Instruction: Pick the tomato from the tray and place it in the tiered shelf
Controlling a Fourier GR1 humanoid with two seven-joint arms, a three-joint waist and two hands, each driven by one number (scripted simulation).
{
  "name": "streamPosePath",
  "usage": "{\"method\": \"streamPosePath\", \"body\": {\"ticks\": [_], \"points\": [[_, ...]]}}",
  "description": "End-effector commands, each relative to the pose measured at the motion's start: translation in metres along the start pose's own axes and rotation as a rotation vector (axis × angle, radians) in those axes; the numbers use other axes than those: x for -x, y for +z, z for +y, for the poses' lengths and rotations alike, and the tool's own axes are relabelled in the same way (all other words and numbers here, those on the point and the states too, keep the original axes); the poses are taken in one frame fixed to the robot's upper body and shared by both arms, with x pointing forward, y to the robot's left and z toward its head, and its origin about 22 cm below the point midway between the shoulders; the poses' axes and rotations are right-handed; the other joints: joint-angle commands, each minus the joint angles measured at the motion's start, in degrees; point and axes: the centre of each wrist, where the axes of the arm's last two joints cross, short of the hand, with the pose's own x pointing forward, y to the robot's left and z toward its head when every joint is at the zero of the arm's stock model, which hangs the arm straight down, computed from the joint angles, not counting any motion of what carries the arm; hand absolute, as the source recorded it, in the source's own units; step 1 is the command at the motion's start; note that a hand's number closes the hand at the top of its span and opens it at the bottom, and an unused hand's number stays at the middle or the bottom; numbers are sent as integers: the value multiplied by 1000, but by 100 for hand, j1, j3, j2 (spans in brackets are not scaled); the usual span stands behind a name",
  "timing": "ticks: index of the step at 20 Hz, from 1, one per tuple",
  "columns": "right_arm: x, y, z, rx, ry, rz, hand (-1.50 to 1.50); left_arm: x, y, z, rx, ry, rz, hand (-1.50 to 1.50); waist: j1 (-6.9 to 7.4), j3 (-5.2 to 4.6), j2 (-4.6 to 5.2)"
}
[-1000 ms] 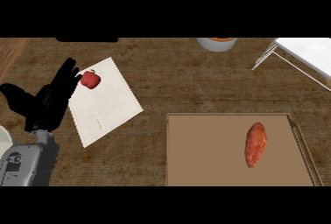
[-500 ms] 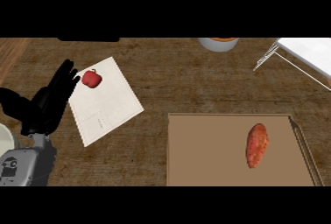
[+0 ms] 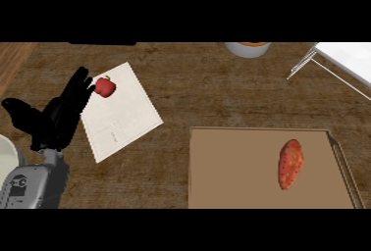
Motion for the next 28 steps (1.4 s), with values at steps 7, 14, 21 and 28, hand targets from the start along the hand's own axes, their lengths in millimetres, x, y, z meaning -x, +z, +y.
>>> {"method": "streamPosePath", "body": {"ticks": [7,14,21,28], "points": [[-2,-1,-20,101,-125,-70,-150,4,-25,-7,4,-10,-3,0,-39,5,52],[-7,22,-84,-109,-225,64,-150,6,-7,0,4,0,-10,0,29,22,55],[-4,52,-126,-127,-274,32,-150,2,-6,5,-15,14,-10,0,-124,56,46],[-9,58,-138,-187,-286,-76,-150,10,-1,10,-39,1,9,0,-242,79,-6]]}}
